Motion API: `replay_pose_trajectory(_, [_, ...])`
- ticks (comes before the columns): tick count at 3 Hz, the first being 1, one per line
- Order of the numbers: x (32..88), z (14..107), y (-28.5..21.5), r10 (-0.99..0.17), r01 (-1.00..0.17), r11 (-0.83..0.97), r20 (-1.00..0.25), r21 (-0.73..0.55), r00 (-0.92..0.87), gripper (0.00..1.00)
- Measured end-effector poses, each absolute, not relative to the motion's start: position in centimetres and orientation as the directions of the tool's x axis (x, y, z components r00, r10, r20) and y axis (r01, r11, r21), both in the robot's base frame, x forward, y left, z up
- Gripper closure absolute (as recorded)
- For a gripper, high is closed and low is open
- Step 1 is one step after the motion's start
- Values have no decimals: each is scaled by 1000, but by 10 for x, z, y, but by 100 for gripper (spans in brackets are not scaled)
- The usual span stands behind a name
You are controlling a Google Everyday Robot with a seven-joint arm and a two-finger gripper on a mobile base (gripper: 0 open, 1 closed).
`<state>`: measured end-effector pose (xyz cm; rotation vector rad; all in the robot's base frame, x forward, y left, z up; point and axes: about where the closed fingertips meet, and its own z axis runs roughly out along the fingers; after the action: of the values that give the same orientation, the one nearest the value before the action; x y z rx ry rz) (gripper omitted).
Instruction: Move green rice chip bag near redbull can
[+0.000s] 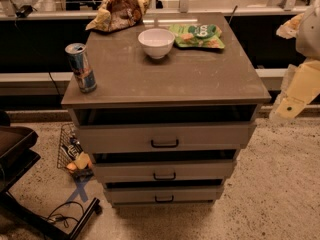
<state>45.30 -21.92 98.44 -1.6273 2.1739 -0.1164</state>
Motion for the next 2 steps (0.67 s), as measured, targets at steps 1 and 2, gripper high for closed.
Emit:
replay_pose_trajectory(1, [490, 993, -220, -905, -846, 342, -385, -408, -180, 0])
replay_pose_trajectory(2, [530, 1003, -227, -865, -782, 359, -495, -509, -75, 0])
